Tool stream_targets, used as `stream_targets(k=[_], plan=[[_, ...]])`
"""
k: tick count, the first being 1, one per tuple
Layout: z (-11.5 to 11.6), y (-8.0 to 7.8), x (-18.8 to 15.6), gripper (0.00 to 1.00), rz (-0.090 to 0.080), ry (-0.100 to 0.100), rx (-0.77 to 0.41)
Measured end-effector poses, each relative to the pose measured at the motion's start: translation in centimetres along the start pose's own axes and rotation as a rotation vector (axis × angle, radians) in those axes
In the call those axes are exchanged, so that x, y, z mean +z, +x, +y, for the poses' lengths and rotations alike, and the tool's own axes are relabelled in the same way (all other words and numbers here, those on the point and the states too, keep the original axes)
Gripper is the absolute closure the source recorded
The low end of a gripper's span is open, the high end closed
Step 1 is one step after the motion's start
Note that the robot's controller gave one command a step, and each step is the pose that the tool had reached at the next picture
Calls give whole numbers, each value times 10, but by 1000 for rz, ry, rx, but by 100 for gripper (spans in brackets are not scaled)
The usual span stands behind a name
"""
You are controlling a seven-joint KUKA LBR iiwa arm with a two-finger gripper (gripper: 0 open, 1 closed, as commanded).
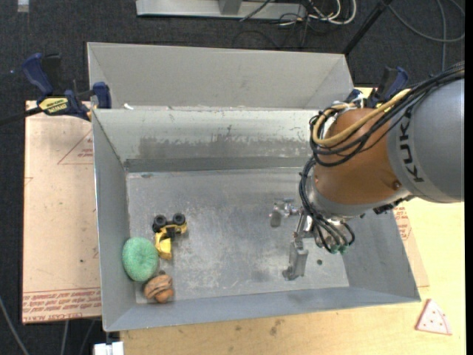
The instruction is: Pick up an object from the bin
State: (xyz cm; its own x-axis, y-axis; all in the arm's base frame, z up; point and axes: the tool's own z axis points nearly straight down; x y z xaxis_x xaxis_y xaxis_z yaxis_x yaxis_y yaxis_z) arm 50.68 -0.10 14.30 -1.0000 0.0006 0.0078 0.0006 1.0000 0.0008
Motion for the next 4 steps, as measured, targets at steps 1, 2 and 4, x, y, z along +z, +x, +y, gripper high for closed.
stream_targets(k=[1, 2, 4], plan=[[0, -2, -4, 0, -8, 0, 0], [15, -23, -38, 0, -7, 1, -68], [-32, -85, -84, 0, -12, 1, -13]])
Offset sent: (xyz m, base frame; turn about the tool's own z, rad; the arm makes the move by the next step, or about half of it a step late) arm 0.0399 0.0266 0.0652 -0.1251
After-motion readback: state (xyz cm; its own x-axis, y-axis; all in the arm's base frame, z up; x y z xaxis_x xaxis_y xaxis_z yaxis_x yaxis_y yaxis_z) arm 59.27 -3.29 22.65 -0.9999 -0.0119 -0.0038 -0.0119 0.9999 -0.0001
